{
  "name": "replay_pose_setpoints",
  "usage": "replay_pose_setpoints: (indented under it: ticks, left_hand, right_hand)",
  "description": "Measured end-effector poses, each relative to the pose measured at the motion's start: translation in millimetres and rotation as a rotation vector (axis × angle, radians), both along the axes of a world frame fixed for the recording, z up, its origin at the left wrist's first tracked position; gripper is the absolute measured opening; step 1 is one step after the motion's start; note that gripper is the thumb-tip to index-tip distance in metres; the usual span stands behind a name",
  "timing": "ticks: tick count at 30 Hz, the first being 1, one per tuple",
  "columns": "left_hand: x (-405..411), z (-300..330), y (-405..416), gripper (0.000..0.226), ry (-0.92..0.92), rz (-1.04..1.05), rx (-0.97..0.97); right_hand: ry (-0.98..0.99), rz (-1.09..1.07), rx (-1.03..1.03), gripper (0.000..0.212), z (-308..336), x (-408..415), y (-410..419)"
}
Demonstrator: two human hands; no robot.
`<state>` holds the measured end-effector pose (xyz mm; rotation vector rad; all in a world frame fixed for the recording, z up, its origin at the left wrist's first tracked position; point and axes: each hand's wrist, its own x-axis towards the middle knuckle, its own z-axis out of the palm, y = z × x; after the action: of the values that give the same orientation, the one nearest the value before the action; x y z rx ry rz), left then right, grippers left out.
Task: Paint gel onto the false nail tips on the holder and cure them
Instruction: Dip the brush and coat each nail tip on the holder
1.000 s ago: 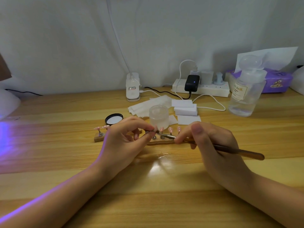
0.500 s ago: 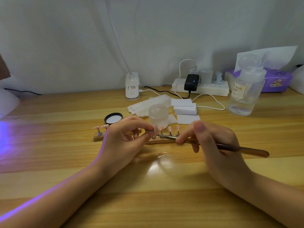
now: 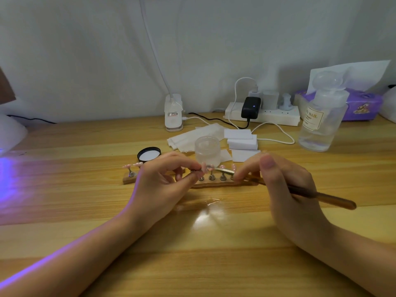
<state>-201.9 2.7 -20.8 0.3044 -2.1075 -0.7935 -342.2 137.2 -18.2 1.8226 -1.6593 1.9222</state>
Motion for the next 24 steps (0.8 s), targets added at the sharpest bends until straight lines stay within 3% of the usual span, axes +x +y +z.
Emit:
replay_pose_setpoints:
  ticks: [24]
  left_hand:
    - [-0.3,0.5,1.0,0.014,0.031,-0.013,0.024]
  right_hand:
    - [0.048,0.030,0.003,0.042,2.2,2.2,0.6]
